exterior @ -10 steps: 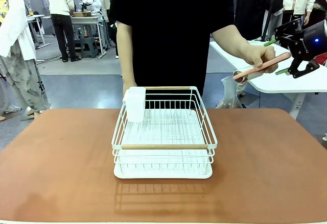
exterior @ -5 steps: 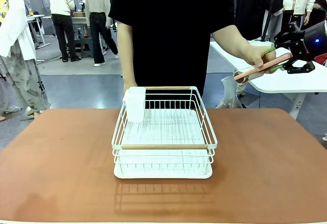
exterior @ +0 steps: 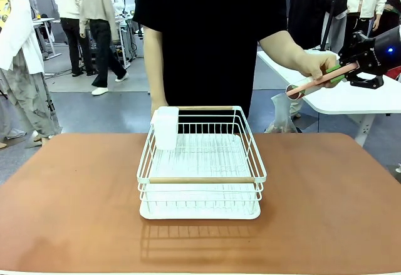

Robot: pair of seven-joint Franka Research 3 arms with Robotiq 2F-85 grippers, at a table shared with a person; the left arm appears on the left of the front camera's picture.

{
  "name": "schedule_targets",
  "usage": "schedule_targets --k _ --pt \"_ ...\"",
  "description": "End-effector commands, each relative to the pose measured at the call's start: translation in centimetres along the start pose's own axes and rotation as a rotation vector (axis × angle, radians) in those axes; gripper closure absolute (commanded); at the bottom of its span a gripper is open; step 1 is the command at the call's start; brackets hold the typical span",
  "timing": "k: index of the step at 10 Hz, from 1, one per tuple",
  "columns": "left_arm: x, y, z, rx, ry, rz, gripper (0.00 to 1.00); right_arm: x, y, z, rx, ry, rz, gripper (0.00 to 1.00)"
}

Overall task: Clean the table.
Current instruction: Pick up the Lint Roller when the human hands it over.

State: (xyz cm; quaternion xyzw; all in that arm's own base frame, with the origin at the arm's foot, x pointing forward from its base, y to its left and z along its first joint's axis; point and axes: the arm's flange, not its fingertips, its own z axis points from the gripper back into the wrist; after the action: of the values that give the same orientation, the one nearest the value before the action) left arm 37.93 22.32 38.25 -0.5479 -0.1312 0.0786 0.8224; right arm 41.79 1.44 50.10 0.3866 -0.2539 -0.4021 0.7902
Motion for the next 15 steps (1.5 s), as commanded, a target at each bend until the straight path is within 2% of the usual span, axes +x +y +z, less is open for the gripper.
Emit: schedule_targets --k 1,15 --pt "-0.01 -0.20 0.31 0.007 -0.009 -0.007 0.00 -0.42 0.80 0.06 -0.006 -0.019 -0.033 1.00" --pt "-0.01 -0.20 0.31 0.007 -0.009 -0.007 0.00 -0.09 0.09 -0.03 -0.003 0.003 0.001 1.00"
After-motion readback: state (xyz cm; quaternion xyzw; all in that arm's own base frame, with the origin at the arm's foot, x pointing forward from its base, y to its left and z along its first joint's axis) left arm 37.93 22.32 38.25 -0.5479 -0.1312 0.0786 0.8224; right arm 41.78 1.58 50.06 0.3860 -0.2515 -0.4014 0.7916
